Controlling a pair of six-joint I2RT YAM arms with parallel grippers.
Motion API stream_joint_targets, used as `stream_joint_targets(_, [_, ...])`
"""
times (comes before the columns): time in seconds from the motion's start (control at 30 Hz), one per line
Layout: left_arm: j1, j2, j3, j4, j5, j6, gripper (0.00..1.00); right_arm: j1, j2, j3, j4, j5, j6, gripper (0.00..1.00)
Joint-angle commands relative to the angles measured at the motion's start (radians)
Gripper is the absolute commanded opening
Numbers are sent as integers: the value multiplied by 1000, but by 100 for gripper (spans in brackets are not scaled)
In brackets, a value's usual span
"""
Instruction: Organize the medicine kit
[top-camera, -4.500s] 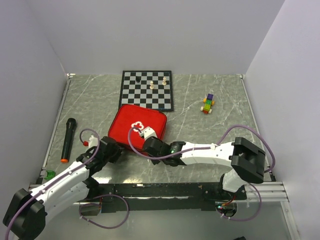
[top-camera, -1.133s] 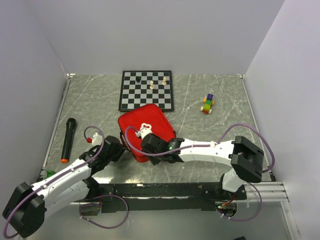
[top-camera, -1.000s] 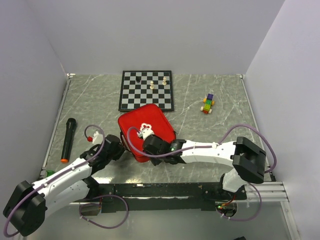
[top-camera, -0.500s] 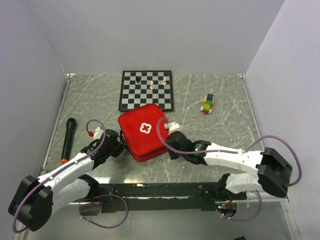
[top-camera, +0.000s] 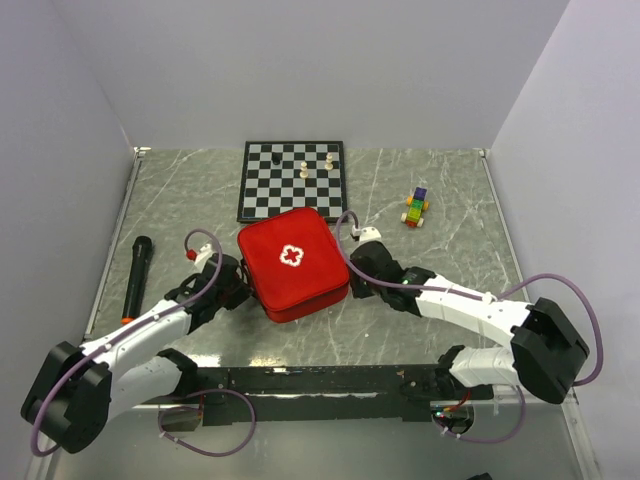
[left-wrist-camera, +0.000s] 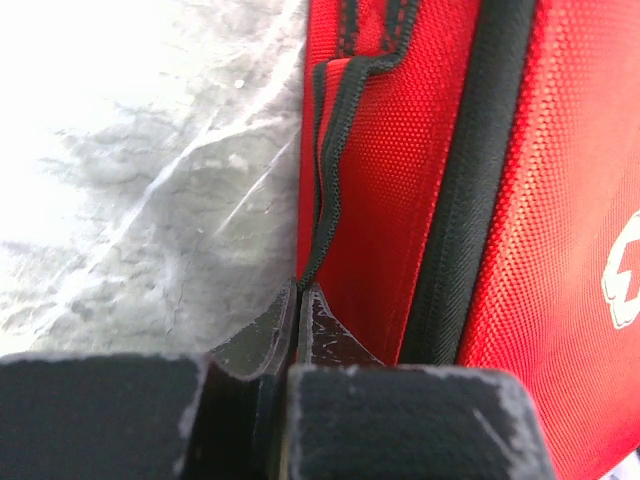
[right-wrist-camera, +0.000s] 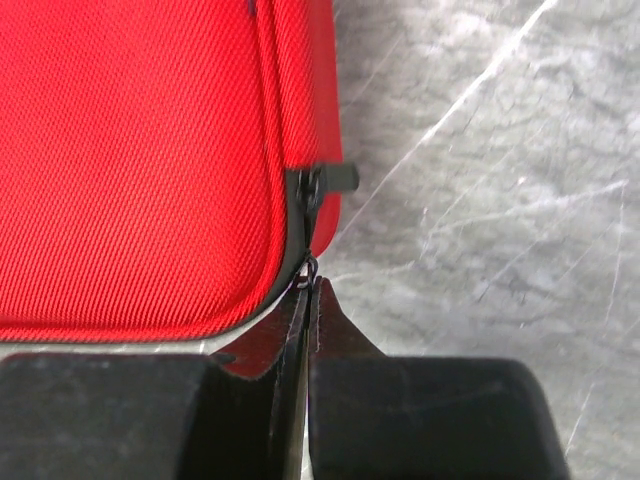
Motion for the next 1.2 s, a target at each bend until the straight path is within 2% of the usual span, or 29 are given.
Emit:
stream_joint_targets(0.0, [35, 59, -9, -15, -116, 108, 1, -90, 54, 34, -4, 143, -117, 0])
stream_joint_targets(0.17, [35, 38, -11, -51, -132, 78, 1, -94, 119, 119, -103, 104, -119, 0])
stream_joint_targets(0.2, [35, 35, -5, -68, -135, 71, 1, -94, 104, 115, -113, 90, -107, 10])
stream_joint_targets(0.23, [35, 33, 5, -90, -135, 73, 9, -96, 82, 101, -114, 75, -96, 23])
stream_joint_targets(0.3, [35, 24, 26, -128, -129, 68, 46, -94, 20, 68, -126, 70, -69, 49])
stream_joint_targets(0.33, [35, 10, 32, -147, -126, 67, 57, -93, -13, 54, -137, 70, -56, 57])
stream_joint_targets(0.4, [37, -26, 40, -183, -128, 53, 80, -93, -59, 40, -180, 83, -33, 66])
stream_joint_targets(0.47, [35, -72, 54, -222, -132, 44, 92, -93, -100, 41, -226, 98, -13, 73])
stream_joint_targets(0.53, [35, -114, 86, -277, -135, 41, 99, -93, -148, 41, -258, 116, 11, 75])
stream_joint_targets(0.7, [35, -243, 179, -380, -159, 68, 96, -94, -284, 40, -252, 164, 28, 76])
stream_joint_targets(0.87, [40, -333, 271, -300, -123, 157, 96, -94, -343, 80, -229, 239, -19, 76])
stream_joint_targets(1.07, [43, -249, 451, -317, -238, 238, 96, -96, -393, 116, -217, 300, -56, 77])
stream_joint_targets(1.17, [45, -197, 512, -337, -283, 226, 96, -96, -401, 133, -209, 281, -74, 77])
